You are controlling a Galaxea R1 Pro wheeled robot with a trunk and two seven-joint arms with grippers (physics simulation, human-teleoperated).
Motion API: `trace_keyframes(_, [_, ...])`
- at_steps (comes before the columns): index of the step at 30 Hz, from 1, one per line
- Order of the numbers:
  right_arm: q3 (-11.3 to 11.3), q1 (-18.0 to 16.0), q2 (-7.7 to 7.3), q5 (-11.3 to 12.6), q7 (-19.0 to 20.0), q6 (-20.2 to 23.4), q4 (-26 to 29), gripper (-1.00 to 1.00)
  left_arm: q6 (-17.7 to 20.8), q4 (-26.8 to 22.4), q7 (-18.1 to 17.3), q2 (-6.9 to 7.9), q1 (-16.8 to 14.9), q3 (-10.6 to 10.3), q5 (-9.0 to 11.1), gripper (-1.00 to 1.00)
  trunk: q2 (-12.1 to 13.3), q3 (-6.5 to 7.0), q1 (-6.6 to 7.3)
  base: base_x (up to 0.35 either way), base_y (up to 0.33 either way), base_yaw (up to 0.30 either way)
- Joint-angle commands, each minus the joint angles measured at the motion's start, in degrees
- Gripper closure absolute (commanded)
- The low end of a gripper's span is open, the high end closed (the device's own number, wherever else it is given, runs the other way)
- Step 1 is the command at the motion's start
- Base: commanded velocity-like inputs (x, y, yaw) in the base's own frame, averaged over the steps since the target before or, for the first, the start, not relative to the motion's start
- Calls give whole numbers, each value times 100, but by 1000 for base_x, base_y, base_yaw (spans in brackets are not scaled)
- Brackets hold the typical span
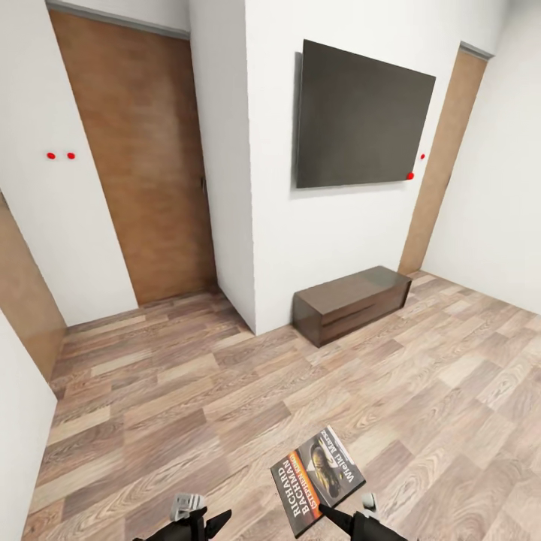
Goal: In the bedroom, move the book from the bed onto either nightstand, and place the two sandals side by side next to the bed.
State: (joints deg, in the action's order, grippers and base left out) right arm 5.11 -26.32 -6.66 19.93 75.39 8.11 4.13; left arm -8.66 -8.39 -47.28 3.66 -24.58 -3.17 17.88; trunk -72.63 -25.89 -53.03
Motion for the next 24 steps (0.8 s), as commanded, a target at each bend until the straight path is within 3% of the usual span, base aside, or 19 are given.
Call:
trace_keyframes(1, [66,-5,0,-24,19,59,0,100,-31,4,-9,3,-3,-36,31,-100,-4,-6,0,0,0,-285])
trace_keyframes(24, [68,-5,-2,-24,19,59,0,100,-31,4,-9,3,-3,-43,31,-100,-4,-6,0,0,0,-285])
